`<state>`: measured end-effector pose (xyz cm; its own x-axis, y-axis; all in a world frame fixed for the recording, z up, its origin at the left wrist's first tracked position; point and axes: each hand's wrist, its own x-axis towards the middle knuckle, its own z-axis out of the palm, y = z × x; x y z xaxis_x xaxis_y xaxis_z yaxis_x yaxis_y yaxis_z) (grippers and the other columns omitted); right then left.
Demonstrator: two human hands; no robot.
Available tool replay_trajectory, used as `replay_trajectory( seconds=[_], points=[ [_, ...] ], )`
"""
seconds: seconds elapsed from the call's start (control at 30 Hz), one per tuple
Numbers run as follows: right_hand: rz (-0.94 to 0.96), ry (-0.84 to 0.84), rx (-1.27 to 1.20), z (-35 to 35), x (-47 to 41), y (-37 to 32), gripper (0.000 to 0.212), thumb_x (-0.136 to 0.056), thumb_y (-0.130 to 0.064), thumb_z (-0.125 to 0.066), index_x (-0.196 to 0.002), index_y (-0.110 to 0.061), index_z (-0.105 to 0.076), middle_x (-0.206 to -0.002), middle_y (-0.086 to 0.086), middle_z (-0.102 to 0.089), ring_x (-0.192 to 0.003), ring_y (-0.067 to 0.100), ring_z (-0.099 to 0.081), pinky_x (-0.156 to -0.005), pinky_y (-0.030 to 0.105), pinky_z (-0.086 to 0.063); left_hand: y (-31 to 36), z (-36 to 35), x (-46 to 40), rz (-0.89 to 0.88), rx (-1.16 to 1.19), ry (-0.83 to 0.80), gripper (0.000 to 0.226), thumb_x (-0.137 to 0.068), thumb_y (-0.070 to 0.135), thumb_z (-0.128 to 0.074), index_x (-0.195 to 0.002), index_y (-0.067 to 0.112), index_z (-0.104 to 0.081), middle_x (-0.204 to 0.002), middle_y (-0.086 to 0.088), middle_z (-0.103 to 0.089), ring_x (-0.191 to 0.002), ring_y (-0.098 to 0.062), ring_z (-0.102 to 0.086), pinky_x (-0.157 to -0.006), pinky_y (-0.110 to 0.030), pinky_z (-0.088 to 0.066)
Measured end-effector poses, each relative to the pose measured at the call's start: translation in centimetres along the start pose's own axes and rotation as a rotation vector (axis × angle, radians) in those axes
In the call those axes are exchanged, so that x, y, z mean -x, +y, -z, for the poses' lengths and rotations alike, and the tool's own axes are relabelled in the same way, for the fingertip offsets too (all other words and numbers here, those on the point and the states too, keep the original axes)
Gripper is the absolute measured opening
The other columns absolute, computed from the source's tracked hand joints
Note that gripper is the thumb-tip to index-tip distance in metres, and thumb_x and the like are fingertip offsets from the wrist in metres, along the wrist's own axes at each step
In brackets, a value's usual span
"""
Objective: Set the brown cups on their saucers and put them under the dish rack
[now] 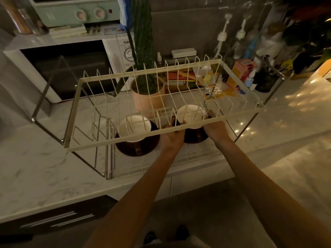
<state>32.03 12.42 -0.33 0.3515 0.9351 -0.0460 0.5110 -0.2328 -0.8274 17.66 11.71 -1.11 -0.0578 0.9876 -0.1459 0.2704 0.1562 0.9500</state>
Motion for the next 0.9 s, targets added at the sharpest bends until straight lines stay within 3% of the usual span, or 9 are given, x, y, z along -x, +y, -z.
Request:
replay_trajectory(
  seconds=[0.17, 0.3, 0.43, 0.57, 0.7, 0.77, 0.83, 0.9],
  points=[
    [-0.077, -0.032, 0.023, -0.2, 0.6, -0.4, 0.034, -0.101, -0.022, -0.043, -0.130, -0.010, -0.056, -0.129, 0.016, -0.061, -0.122, 0.033, -0.054, -0.091, 0.030, -0.039, -0.1, 0.3, 0.3, -0.105, -0.044, -0.023, 0.041, -0.092, 0.032, -0.060, -0.130, 0.016, -0.056, -0.133, -0.007, -0.060, -0.127, -0.026, -0.052, -0.106, -0.041, -0.043],
    [-0.077, -0.054, 0.004, -0.1, 0.7, -0.4, 0.038, -0.101, -0.026, -0.043, -0.135, -0.013, -0.053, -0.135, 0.013, -0.059, -0.125, 0.032, -0.053, -0.097, 0.034, -0.041, -0.3, 0.4, 0.6, -0.096, -0.047, -0.007, 0.038, -0.093, 0.034, -0.059, -0.128, 0.017, -0.059, -0.129, -0.007, -0.062, -0.124, -0.026, -0.054, -0.092, -0.024, -0.040],
    [-0.069, -0.049, -0.036, 0.1, 0.8, -0.4, 0.041, -0.101, -0.026, -0.043, -0.140, -0.014, -0.049, -0.143, 0.009, -0.053, -0.133, 0.029, -0.047, -0.100, 0.028, -0.036, -0.3, 0.3, 0.6, -0.044, -0.064, 0.007, 0.044, -0.093, 0.038, -0.058, -0.129, 0.014, -0.057, -0.131, -0.011, -0.061, -0.125, -0.030, -0.053, -0.089, -0.027, -0.039],
    [-0.031, -0.081, -0.065, 0.3, 0.8, -0.1, 0.042, -0.101, -0.027, -0.043, -0.142, -0.016, -0.047, -0.145, 0.007, -0.051, -0.135, 0.027, -0.044, -0.096, 0.024, -0.033, 0.0, 0.4, 0.9, -0.047, -0.060, -0.004, 0.047, -0.094, 0.040, -0.055, -0.136, 0.019, -0.051, -0.138, -0.006, -0.056, -0.131, -0.025, -0.048, -0.092, -0.022, -0.035],
    [0.087, -0.103, 0.056, 0.6, 0.9, -0.1, 0.035, -0.102, -0.023, -0.042, -0.131, -0.008, -0.054, -0.130, 0.016, -0.061, -0.122, 0.032, -0.054, -0.087, 0.024, -0.037, 0.0, 0.9, 0.5, 0.021, -0.141, -0.080, 0.057, -0.092, 0.052, -0.050, -0.140, 0.021, -0.045, -0.140, -0.010, -0.054, -0.128, -0.031, -0.051, -0.104, -0.043, -0.044],
    [0.165, -0.114, 0.122, 0.6, 0.8, -0.1, 0.035, -0.102, -0.023, -0.042, -0.130, -0.005, -0.052, -0.129, 0.019, -0.061, -0.121, 0.035, -0.055, -0.095, 0.033, -0.042, 0.0, 1.6, 0.6, 0.022, -0.198, -0.098, 0.059, -0.091, 0.056, -0.047, -0.136, 0.019, -0.049, -0.133, -0.011, -0.059, -0.118, -0.033, -0.058, -0.095, -0.048, -0.051],
    [0.196, -0.134, 0.232, 0.7, 1.1, -0.2, 0.039, -0.101, -0.025, -0.041, -0.130, 0.000, -0.051, -0.129, 0.024, -0.059, -0.121, 0.040, -0.053, -0.102, 0.046, -0.043, 0.4, 2.5, 1.1, 0.002, -0.268, -0.100, 0.052, -0.094, 0.050, -0.045, -0.126, 0.011, -0.057, -0.122, -0.015, -0.065, -0.112, -0.034, -0.061, -0.092, -0.042, -0.051],
    [0.220, -0.078, 0.371, 0.6, 1.2, 0.0, 0.050, -0.098, -0.032, -0.039, -0.133, 0.003, -0.048, -0.130, 0.028, -0.057, -0.123, 0.045, -0.051, -0.104, 0.052, -0.041, 0.6, 3.5, 1.4, -0.060, -0.313, -0.116, 0.044, -0.097, 0.039, -0.047, -0.128, 0.009, -0.054, -0.123, -0.016, -0.063, -0.116, -0.031, -0.058, -0.093, -0.037, -0.046]
  ],
)
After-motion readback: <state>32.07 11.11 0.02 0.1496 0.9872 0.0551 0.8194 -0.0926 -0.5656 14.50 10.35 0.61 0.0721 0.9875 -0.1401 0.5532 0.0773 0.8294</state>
